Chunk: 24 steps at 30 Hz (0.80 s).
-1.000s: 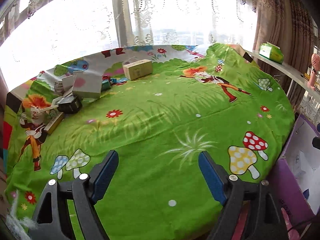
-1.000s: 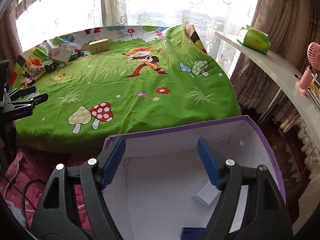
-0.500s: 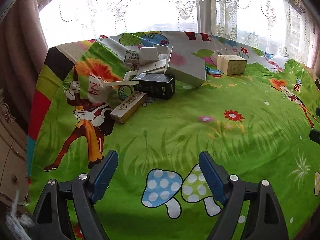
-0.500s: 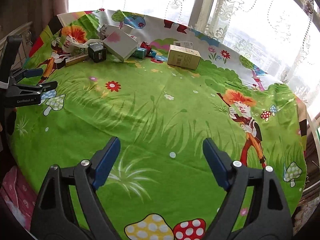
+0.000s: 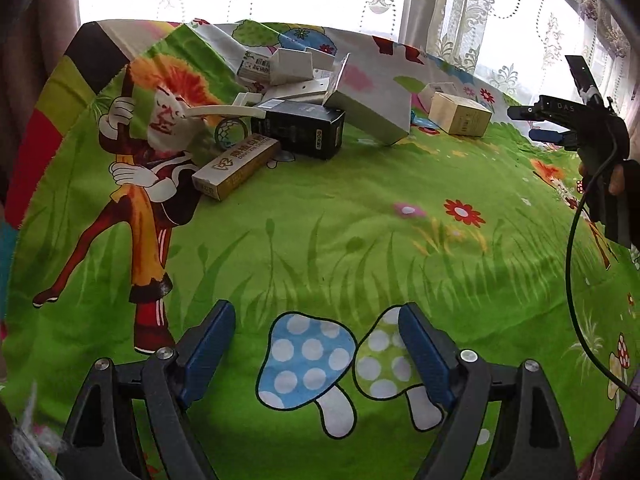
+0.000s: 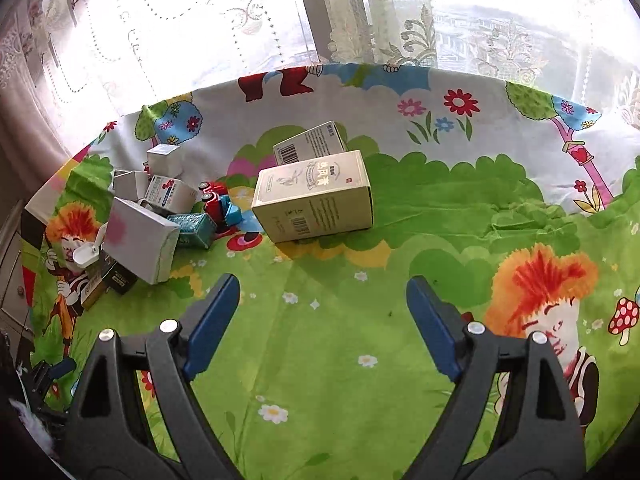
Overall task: Organize rigid objects
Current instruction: 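Return both grippers to the pile and grasp the cream medicine box with the right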
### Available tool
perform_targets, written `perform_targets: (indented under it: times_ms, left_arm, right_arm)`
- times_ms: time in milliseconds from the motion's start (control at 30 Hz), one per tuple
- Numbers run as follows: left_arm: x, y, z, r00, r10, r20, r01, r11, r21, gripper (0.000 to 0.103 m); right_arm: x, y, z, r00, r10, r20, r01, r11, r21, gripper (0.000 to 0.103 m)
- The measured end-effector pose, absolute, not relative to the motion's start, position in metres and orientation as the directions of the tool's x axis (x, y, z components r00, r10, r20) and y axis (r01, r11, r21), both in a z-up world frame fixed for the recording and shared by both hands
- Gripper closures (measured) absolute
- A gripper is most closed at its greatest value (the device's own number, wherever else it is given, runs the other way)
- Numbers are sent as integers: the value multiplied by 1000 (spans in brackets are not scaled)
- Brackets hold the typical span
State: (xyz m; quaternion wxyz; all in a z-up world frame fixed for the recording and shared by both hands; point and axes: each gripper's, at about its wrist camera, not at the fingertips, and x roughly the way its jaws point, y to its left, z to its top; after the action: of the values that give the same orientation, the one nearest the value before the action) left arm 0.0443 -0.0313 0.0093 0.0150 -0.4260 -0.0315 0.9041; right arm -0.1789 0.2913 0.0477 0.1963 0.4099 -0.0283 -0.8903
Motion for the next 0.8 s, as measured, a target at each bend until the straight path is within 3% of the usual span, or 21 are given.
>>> perform_targets:
  times_ms: [167,333,533,600,667,800]
  left_arm:
    - [44,-34,10,-638,77,-766,-2,-995,-98,16]
    - [41,-30,9,-628,73,-775,-15,-997,-82,12]
    - [38,-25,8,-614,75,-786,-37,-997,-67,5]
    - [39,-27,8,-616,83,-784,-37,-996,-76,5]
    - [40,-29,9,-619,93,-780,-37,-995,-90,5]
    - [41,-29,10,-621,101,-777,-37,-994,-100,5]
  right_arm:
    - [-264,287,46,-569,-436,-697,350,-895,275,15]
    - [-330,283,28,-445,-607,-658,401,-792,460,15]
    - [-305,276,21,-217,-808,-549,554,-564,612,14]
    - [-262,268,30,-119,-833,-541,638,-482,600,14]
    - [-214,256,37,-55,-805,-590,726,-439,530,14]
    - [-157,222,39,-196,-638,-745,816,-527,237,14]
